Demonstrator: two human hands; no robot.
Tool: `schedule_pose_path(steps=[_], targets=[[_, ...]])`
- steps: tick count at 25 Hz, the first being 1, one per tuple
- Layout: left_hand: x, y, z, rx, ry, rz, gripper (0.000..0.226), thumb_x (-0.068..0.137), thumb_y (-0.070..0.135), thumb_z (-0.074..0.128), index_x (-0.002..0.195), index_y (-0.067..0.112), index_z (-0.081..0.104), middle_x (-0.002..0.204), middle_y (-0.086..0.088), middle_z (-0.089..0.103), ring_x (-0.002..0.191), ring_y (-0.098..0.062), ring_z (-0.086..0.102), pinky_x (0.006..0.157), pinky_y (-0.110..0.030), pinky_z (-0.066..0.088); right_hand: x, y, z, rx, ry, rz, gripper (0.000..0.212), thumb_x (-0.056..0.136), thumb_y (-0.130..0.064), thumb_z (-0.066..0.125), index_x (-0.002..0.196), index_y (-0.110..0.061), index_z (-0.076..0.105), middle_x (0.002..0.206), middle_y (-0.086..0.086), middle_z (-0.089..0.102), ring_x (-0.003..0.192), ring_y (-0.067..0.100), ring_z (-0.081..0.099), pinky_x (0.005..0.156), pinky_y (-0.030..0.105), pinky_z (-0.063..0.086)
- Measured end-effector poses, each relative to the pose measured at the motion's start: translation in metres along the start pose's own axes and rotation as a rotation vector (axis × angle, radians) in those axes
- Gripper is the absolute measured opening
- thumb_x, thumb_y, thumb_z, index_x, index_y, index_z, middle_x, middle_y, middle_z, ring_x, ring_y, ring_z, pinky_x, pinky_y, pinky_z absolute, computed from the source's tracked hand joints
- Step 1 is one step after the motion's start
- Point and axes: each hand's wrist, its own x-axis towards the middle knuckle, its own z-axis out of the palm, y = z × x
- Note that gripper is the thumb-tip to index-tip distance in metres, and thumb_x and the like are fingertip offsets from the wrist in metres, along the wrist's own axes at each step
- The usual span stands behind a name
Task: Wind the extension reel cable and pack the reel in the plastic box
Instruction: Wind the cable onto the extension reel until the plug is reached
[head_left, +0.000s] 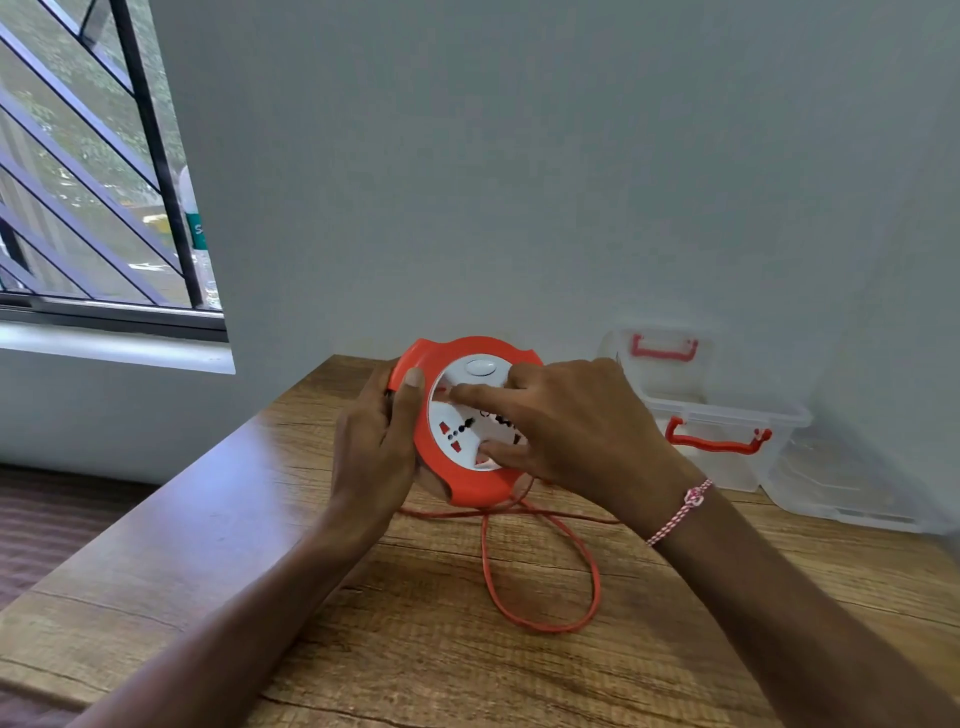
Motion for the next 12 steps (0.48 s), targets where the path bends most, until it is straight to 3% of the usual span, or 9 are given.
schedule_pose_path(steps=[3,7,9,12], targets=[[-0.002,0.000,0.004,-0.007,0.020,0.028,0.033,0.102,0.043,0.043,0.125,0.028,0.059,0.093,0.024,0.074,0.083,-0.006,0.076,0.062,-0.020,0.061,0.000,-0.010,-0.004,0.183,0.082,0.278,0.067,0.079,-0.074,0.063,0.131,-0.031,0.060,0.096,0.002,0.077,0.071,0.021,0.070,0.059,0.028,0.055],[-0.005,0.003,0.006,-0.028,0.030,0.044,0.033,0.100,0.043,0.043,0.128,0.030,0.056,0.096,0.025,0.074,0.087,-0.003,0.076,0.064,-0.019,0.061,0.004,-0.024,-0.001,0.607,0.047,0.675,0.061,0.076,-0.070,0.070,0.115,-0.025,0.056,0.109,-0.004,0.072,0.083,0.015,0.071,0.058,0.018,0.057],[-0.004,0.003,0.004,-0.037,0.036,0.015,0.028,0.101,0.044,0.042,0.124,0.037,0.056,0.094,0.027,0.074,0.085,-0.003,0.076,0.063,-0.021,0.062,0.003,-0.015,-0.006,0.577,0.018,0.602,0.057,0.079,-0.068,0.069,0.118,-0.028,0.057,0.106,-0.006,0.074,0.080,0.012,0.071,0.063,0.021,0.058],[0.001,0.003,0.001,-0.049,0.061,-0.022,0.025,0.103,0.045,0.040,0.122,0.040,0.056,0.091,0.026,0.074,0.080,-0.006,0.077,0.057,-0.025,0.062,0.001,0.008,-0.019,0.244,-0.002,0.230,0.056,0.085,-0.058,0.071,0.131,-0.031,0.056,0.108,-0.003,0.071,0.077,0.015,0.070,0.062,0.022,0.049]])
